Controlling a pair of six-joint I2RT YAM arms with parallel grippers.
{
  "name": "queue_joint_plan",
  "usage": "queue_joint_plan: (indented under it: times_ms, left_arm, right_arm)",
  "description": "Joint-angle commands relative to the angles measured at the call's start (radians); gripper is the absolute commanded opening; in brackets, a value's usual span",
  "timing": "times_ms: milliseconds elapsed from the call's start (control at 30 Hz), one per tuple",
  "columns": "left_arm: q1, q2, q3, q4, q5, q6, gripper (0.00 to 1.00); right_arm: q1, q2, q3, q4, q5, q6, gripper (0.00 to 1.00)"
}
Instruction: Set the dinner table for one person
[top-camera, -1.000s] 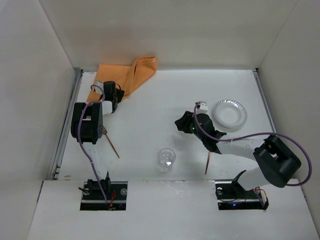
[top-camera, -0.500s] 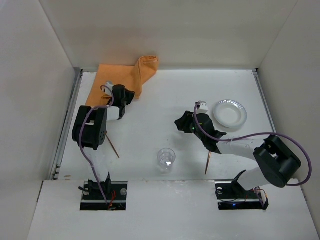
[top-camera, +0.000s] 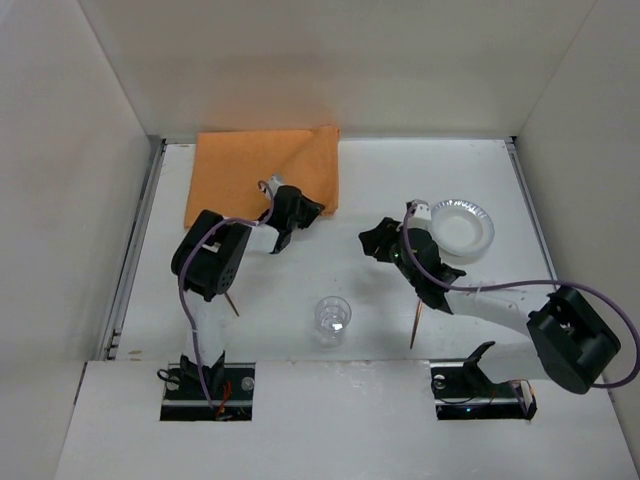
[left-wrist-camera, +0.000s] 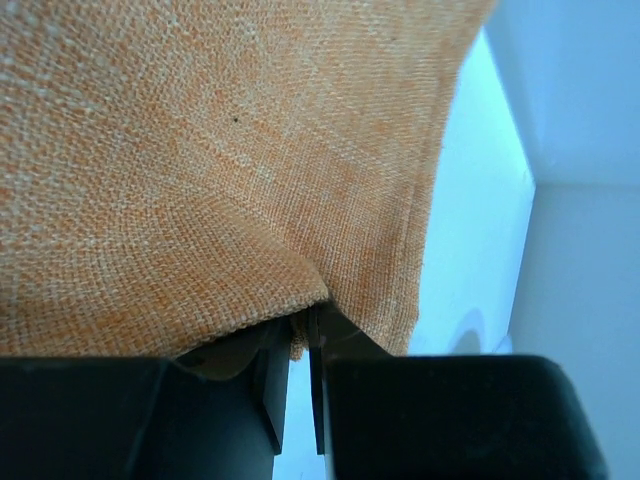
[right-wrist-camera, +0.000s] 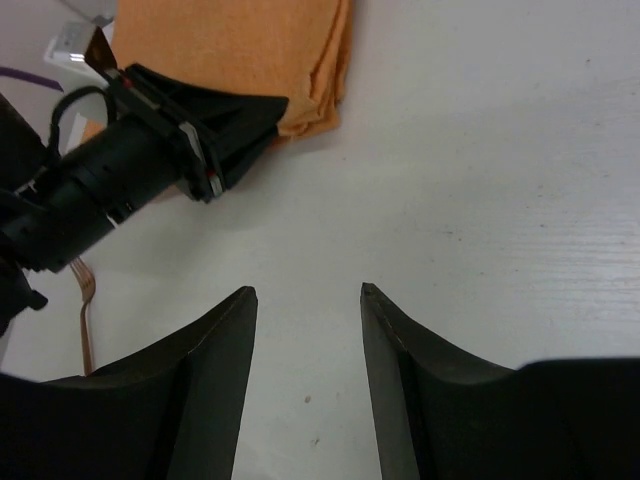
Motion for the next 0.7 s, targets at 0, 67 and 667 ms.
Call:
queue_joint_plan:
  times_ms: [0,67,667]
  left_arm:
    - [-0.057,-0.007,0.013,0.063,0.044,-0.042,0.01]
    - [-0.089,-0.018,0.011,0.064,0.047,-0.048,0.01]
    - [-0.433,-0.117,0.019,0.001,0.08,-0.094,0.16]
  right_arm:
    - [-0.013,-0.046,-0.019,0.052,0.062,0.001,0.52]
    - [-0.013,-0.078,-0.036,0.053,0.102,0.001,0.52]
    - [-0.159,-0.227,-0.136,0.01,0.211,0.087,0.67]
